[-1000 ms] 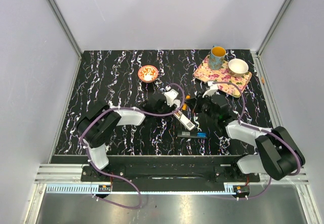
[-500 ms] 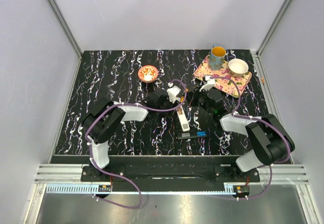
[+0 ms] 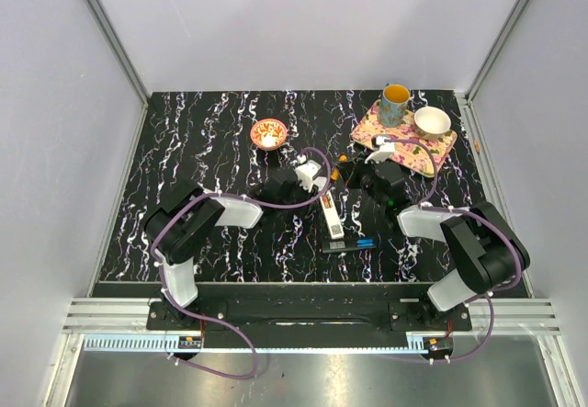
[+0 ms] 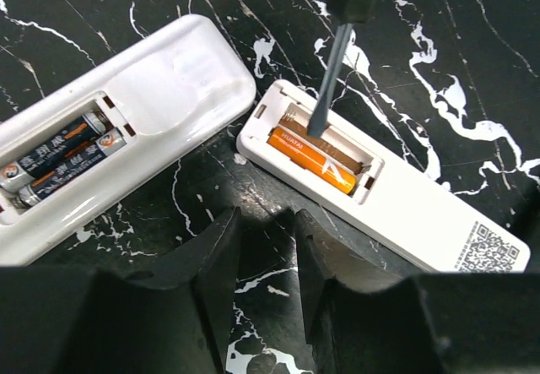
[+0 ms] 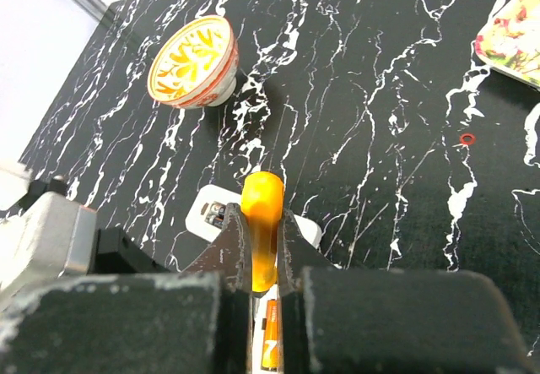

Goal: Unload the batteries from the remote control

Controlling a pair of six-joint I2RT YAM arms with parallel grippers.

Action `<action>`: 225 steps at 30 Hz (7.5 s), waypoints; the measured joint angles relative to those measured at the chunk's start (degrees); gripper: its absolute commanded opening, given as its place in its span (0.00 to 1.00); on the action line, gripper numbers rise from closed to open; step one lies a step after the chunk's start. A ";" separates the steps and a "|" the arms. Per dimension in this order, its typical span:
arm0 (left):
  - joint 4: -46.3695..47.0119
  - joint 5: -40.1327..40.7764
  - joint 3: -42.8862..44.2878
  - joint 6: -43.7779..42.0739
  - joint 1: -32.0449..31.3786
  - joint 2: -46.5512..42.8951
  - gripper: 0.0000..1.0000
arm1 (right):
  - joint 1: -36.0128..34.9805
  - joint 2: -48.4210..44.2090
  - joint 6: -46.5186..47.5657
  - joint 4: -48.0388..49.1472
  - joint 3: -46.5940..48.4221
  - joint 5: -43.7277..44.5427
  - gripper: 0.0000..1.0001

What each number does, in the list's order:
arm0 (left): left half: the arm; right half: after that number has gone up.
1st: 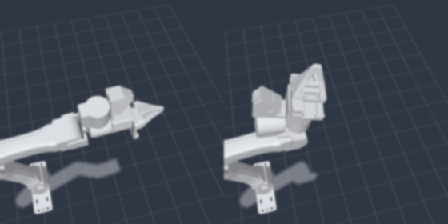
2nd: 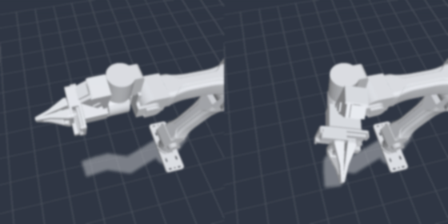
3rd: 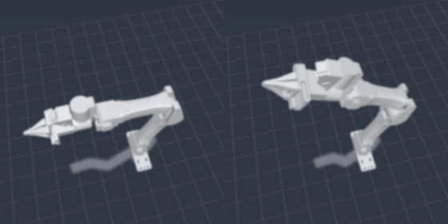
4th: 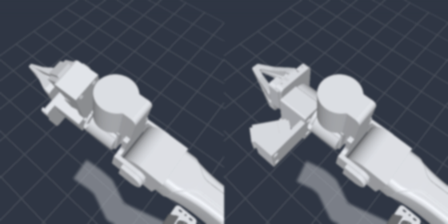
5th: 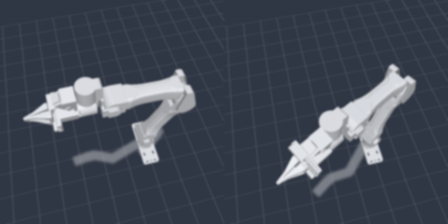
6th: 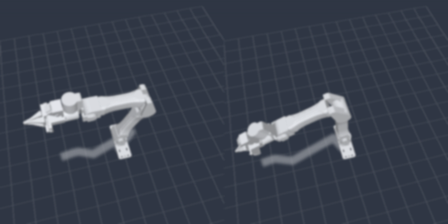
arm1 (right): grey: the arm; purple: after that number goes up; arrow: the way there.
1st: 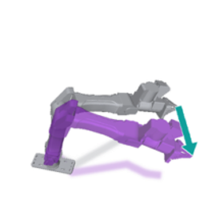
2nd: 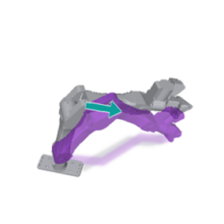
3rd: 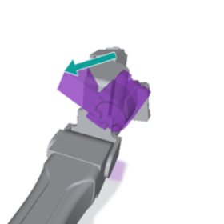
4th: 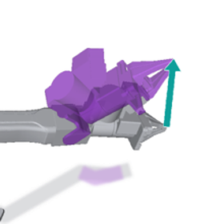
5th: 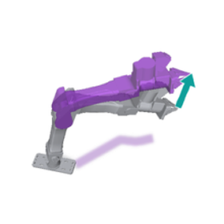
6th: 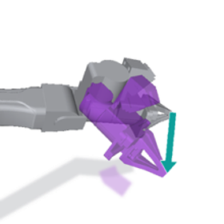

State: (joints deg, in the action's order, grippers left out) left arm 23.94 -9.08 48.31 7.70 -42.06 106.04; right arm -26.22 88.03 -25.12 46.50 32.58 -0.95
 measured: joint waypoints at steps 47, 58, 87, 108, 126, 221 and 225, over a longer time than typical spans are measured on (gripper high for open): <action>-1.81 -7.41 2.58 3.80 1.38 1.97 0.23 | 2.27 4.52 -8.68 5.49 -4.11 -2.71 0.00; -4.04 -7.89 3.87 4.42 1.53 2.21 0.22 | 4.76 9.60 -13.73 6.43 -1.49 -6.71 0.00; -9.86 -11.80 6.49 6.01 3.37 2.58 0.22 | 8.68 19.91 -20.61 12.31 3.82 -19.37 0.00; -10.84 -14.43 7.80 7.43 3.78 3.48 0.22 | 6.45 20.87 -23.71 9.01 5.27 -30.62 0.00; -8.24 -14.05 -0.90 4.66 4.24 -9.07 0.69 | 5.31 2.71 -17.99 -7.39 5.20 -27.65 0.00; -20.17 10.10 -4.94 -2.73 -18.71 -12.39 0.39 | 4.48 -27.17 -2.73 -28.96 -11.54 -14.16 0.00; -22.34 10.36 -5.73 -2.21 -18.71 -13.90 0.55 | 3.13 -24.57 -2.49 -27.63 -11.17 -12.59 0.00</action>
State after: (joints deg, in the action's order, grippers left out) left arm 1.61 1.28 42.59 5.50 -60.77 92.14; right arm -23.09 63.46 -27.62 18.87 21.41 -13.54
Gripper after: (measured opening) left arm 0.481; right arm 0.057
